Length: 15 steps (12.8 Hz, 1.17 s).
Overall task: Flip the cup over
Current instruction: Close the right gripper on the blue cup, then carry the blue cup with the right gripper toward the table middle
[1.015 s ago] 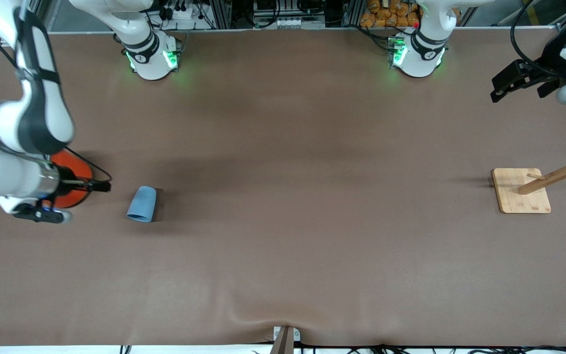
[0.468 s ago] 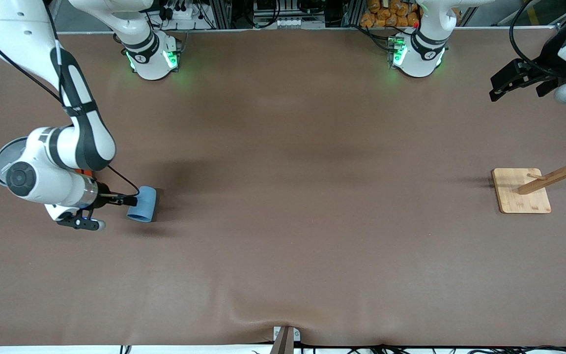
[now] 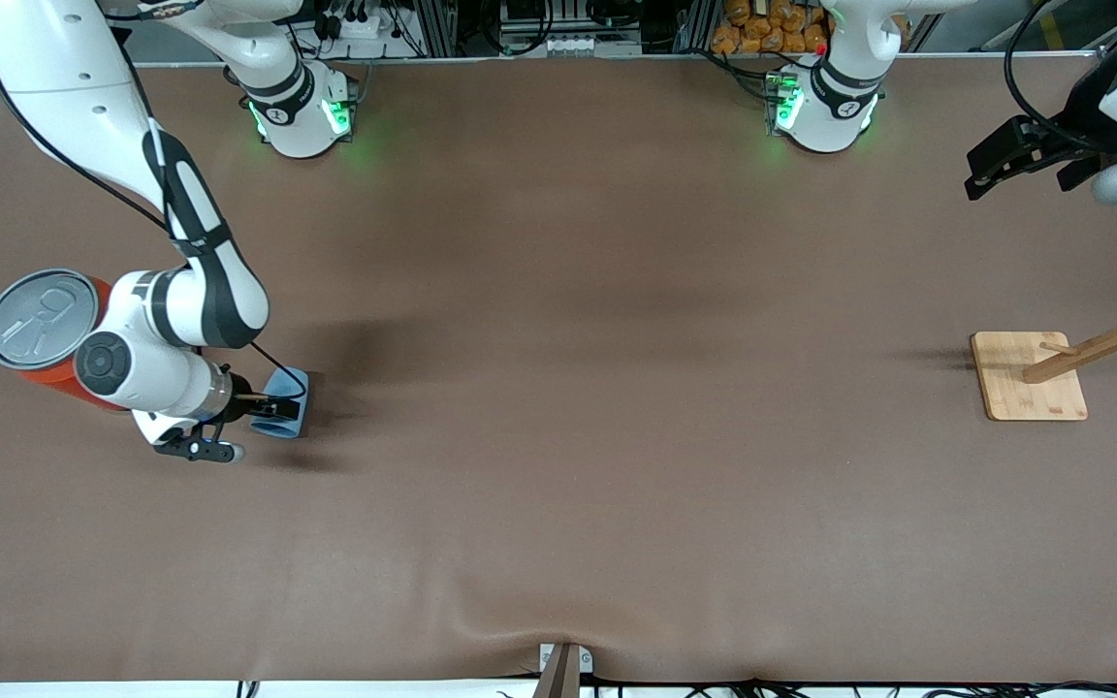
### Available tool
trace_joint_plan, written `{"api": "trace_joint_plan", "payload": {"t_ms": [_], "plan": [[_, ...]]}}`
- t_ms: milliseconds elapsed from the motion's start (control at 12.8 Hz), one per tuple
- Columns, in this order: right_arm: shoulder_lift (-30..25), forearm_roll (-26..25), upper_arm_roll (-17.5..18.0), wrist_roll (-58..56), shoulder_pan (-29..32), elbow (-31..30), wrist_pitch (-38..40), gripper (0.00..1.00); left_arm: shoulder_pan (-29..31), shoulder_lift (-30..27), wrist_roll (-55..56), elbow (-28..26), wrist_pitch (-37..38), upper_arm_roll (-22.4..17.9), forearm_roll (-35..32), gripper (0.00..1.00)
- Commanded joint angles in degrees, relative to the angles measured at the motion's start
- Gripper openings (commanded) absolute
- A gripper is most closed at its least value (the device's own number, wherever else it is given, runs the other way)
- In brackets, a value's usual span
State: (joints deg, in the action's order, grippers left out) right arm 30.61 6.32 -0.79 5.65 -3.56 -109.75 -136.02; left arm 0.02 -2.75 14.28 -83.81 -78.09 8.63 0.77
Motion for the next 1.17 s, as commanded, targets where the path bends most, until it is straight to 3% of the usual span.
{"api": "trace_joint_plan", "payload": {"t_ms": [0, 312, 546, 703, 781, 937, 1093], "plan": [[-0.82, 0.89, 0.87, -2.92, -0.83, -0.82, -0.40, 0.10, 0.07, 0.12, 0.31, 0.92, 1.01, 0.33, -1.03, 1.00], [-0.65, 0.71, 3.77, -3.01, -0.83, 10.85, 16.10, 0.08, 0.15, 0.12, 0.31, 0.93, 1.01, 0.33, -1.03, 1.00], [1.02, 0.45, 9.13, -7.64, -1.62, 15.18, 16.84, 0.14, 0.15, 0.12, 0.22, 1.01, 0.92, 0.33, -1.03, 1.00], [4.17, 0.19, 11.85, -13.70, -3.02, 21.21, 16.84, 0.14, 0.15, 0.12, 0.31, 1.01, 0.75, 0.33, -1.03, 1.00], [5.58, -1.90, 12.39, -16.08, -5.12, 23.42, 16.93, 0.14, 0.15, 0.20, 0.22, 1.01, 0.66, 0.25, -1.03, 1.00], [7.61, -11.46, 12.48, -18.91, -11.26, 27.99, 16.93, 0.14, 0.15, 0.21, 0.22, 1.10, 0.57, 0.24, -1.03, 1.00], [7.80, -14.14, 12.40, -22.41, -15.75, 28.81, 16.93, 0.14, 0.24, 0.29, 0.22, 1.10, 0.48, 0.16, -1.03, 1.00]]}}
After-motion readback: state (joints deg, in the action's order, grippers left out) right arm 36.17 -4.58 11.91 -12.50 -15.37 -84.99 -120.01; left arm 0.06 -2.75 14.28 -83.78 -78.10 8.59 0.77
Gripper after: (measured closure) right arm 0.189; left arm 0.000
